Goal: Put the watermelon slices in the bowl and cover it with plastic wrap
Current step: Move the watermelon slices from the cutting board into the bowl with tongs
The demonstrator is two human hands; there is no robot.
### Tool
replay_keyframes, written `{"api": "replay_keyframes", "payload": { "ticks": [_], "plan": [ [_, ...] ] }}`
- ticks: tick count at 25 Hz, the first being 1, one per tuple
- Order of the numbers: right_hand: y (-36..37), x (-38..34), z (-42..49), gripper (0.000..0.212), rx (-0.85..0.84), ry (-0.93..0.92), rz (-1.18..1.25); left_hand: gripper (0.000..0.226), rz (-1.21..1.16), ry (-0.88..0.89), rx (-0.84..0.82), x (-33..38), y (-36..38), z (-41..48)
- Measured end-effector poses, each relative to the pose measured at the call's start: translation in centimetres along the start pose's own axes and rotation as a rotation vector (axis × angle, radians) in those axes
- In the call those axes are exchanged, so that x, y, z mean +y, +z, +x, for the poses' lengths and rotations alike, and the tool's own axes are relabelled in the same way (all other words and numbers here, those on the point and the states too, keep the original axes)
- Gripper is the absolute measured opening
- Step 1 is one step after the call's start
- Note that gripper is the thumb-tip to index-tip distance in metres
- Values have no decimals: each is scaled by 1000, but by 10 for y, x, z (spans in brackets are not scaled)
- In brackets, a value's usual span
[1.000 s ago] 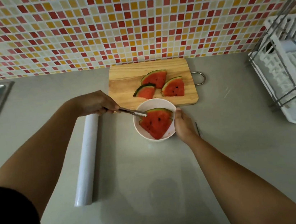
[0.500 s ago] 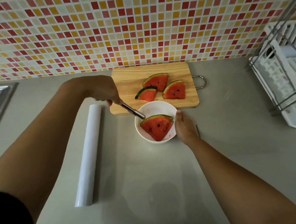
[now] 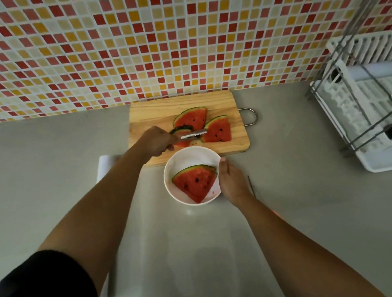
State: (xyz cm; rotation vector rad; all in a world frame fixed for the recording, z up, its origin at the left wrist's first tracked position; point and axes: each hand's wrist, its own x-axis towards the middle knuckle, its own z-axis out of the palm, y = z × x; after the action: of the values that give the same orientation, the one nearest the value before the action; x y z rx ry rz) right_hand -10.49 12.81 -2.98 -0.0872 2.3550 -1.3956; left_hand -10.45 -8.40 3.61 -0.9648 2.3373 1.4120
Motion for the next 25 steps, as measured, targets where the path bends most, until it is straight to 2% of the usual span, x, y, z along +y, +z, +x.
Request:
{"api": "replay_keyframes", "payload": {
  "ticks": [4, 12, 25],
  "plan": [
    [1, 1, 1, 49, -10, 18, 16, 23, -82, -5, 6, -2, 7, 11],
    [0, 3, 2, 47, -10, 8, 27, 25, -180, 2, 52, -7, 8, 18],
    [0, 2, 3, 48, -9, -3, 5, 17, -465, -90, -36, -22, -3, 13]
  ]
}}
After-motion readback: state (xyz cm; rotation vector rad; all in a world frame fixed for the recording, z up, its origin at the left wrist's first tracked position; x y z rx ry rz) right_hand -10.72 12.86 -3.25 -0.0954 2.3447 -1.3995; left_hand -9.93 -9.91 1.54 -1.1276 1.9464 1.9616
